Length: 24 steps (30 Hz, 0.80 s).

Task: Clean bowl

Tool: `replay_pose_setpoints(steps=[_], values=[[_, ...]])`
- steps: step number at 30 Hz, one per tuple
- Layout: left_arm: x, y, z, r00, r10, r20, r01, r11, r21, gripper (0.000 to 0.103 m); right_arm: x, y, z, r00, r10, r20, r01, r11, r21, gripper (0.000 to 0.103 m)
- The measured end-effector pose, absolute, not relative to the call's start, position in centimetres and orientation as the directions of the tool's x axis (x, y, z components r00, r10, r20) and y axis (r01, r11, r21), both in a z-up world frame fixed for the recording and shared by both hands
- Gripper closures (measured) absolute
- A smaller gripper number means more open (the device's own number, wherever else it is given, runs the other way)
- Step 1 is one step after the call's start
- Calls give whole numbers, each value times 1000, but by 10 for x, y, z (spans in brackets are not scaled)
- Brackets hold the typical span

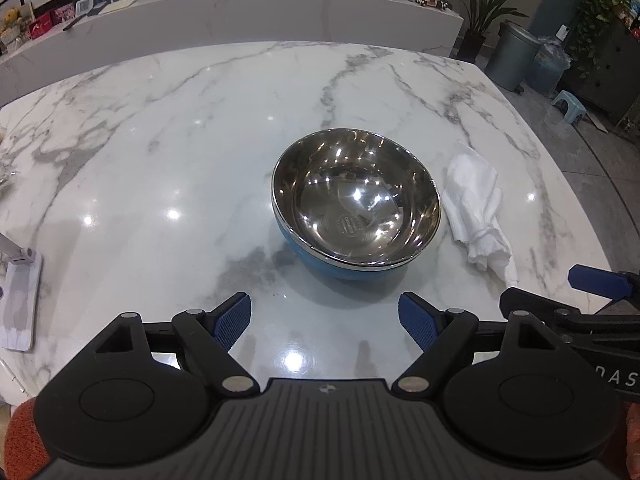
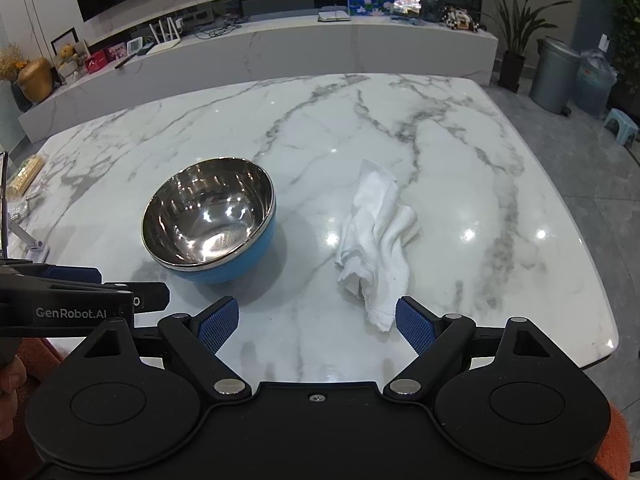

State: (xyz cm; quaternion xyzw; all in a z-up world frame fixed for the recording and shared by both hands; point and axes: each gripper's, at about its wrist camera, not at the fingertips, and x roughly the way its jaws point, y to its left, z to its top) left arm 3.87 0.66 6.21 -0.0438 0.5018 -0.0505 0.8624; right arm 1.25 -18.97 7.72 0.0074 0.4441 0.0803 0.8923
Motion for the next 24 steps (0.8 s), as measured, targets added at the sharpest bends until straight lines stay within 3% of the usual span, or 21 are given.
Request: replay_pose_setpoints(steps=[24], values=[[42,8,63,487,-153,-860,25,987,-162,25,16,-195,75,598,159,-785,-126,987,104,19]])
